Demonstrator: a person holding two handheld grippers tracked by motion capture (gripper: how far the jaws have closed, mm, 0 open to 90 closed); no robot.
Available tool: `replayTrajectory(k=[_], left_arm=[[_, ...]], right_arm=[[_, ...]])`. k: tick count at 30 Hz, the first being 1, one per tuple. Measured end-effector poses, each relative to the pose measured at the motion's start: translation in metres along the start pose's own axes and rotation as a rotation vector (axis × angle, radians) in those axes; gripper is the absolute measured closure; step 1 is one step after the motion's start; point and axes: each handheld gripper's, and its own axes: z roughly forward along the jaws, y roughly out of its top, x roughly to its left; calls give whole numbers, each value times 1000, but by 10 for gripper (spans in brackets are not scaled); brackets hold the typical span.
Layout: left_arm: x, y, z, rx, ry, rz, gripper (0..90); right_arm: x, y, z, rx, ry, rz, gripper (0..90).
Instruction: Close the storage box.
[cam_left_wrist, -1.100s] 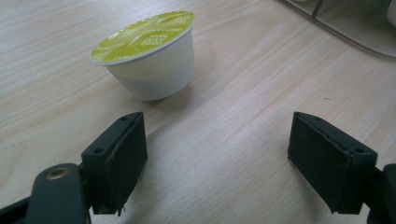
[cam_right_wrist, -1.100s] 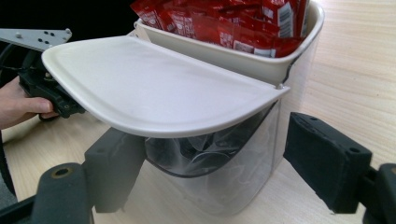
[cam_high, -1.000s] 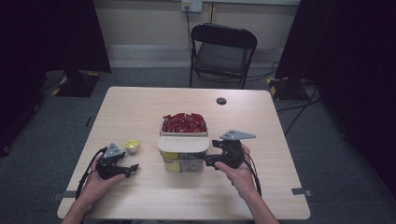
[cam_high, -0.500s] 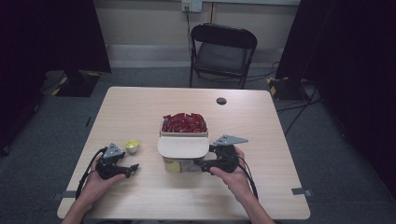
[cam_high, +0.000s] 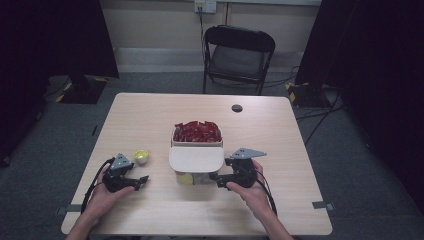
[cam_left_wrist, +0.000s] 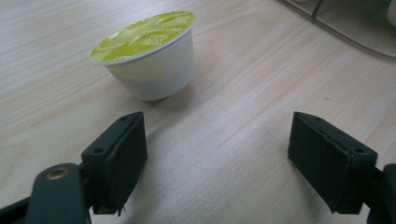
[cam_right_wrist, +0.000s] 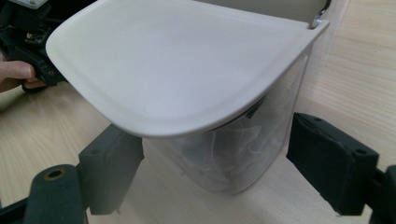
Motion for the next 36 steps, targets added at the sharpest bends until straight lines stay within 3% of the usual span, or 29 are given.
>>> replayTrajectory(k=[8, 17, 28, 36], left_arm=[[0, 0, 0, 1, 0, 1, 192], [0, 0, 0, 1, 0, 0, 192], [0, 0, 0, 1, 1, -1, 191], [0, 0, -1, 4, 4, -3, 191]], right_arm=[[0, -7, 5, 28, -13, -10, 188], [-3, -12, -2, 33, -17, 7, 167], [-21, -18, -17, 16, -47, 64, 160], [-48, -18, -28, -21, -126, 121, 159]])
